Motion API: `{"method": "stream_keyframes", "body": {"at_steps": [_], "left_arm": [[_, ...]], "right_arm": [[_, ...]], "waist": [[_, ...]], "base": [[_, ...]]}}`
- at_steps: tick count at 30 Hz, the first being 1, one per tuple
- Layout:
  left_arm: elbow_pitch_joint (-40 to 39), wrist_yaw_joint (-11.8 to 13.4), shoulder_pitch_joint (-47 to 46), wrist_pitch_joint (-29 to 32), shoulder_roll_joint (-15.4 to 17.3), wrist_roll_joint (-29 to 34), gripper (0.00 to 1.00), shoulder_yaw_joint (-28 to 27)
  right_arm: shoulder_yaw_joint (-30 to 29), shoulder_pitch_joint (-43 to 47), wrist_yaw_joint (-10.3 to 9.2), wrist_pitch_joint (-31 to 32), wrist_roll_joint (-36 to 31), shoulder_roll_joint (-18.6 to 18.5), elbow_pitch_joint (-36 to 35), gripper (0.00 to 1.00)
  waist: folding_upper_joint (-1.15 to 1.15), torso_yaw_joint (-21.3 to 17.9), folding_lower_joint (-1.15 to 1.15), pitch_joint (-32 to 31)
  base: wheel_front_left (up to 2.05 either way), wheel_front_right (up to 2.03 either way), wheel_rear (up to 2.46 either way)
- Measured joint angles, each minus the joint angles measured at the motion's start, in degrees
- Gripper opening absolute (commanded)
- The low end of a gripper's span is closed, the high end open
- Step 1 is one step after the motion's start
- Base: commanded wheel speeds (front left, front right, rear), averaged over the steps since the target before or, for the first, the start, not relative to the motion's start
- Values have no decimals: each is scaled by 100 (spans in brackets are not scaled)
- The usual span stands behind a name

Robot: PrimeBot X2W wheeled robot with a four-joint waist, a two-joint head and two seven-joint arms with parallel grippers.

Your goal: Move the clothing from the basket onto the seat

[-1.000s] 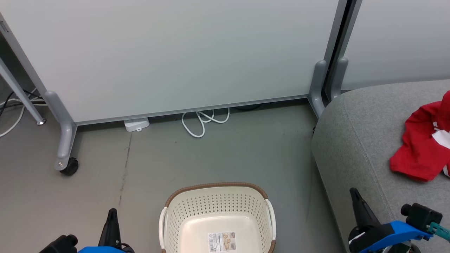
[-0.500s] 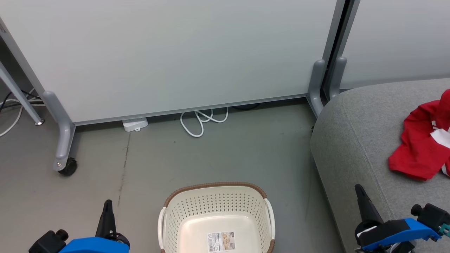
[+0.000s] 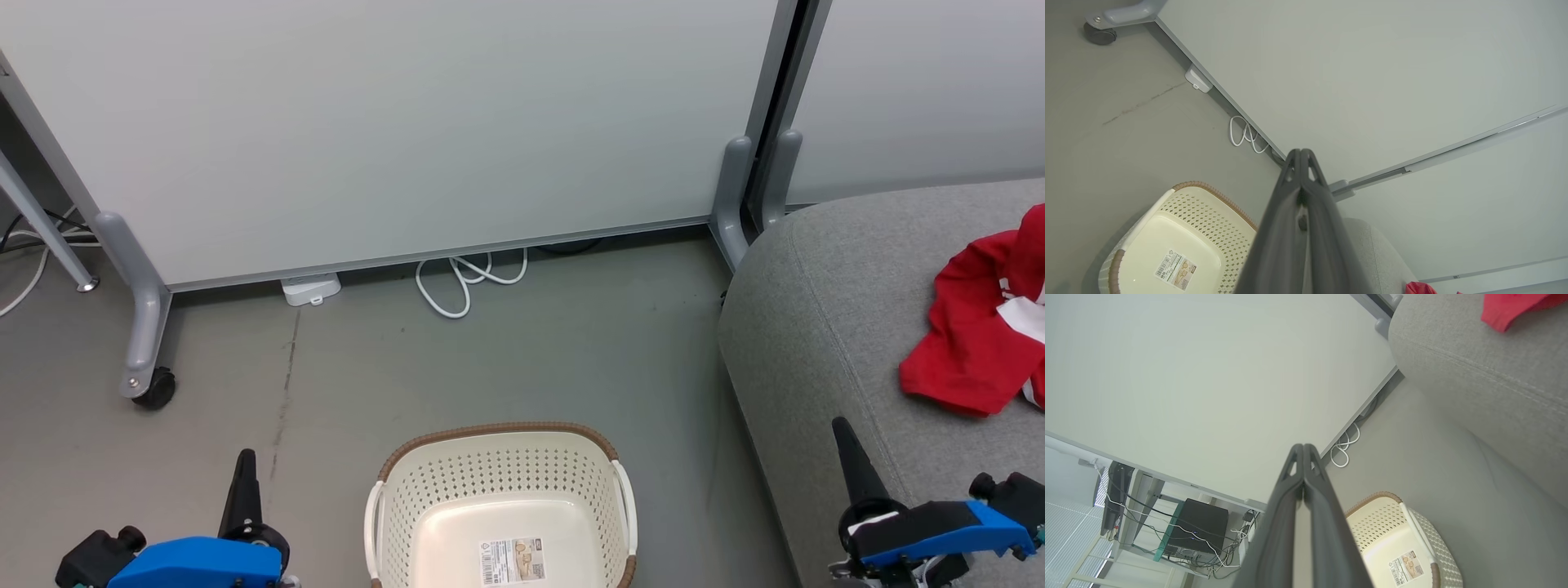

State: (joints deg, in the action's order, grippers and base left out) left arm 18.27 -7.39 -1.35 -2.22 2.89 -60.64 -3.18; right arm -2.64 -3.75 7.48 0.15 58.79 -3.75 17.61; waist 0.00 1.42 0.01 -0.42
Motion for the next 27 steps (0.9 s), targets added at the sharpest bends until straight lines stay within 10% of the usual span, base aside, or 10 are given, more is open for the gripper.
{"method": "stream_keyframes", "body": {"at_steps": [27], "left_arm": [[-189, 0, -211, 391, 0, -1432, 0, -156]], "right_arm": [[-176, -85, 0, 291, 1512, 36, -160, 0]], "waist": [[0, -55, 0, 23]], "base": [[0, 0, 0]]}}
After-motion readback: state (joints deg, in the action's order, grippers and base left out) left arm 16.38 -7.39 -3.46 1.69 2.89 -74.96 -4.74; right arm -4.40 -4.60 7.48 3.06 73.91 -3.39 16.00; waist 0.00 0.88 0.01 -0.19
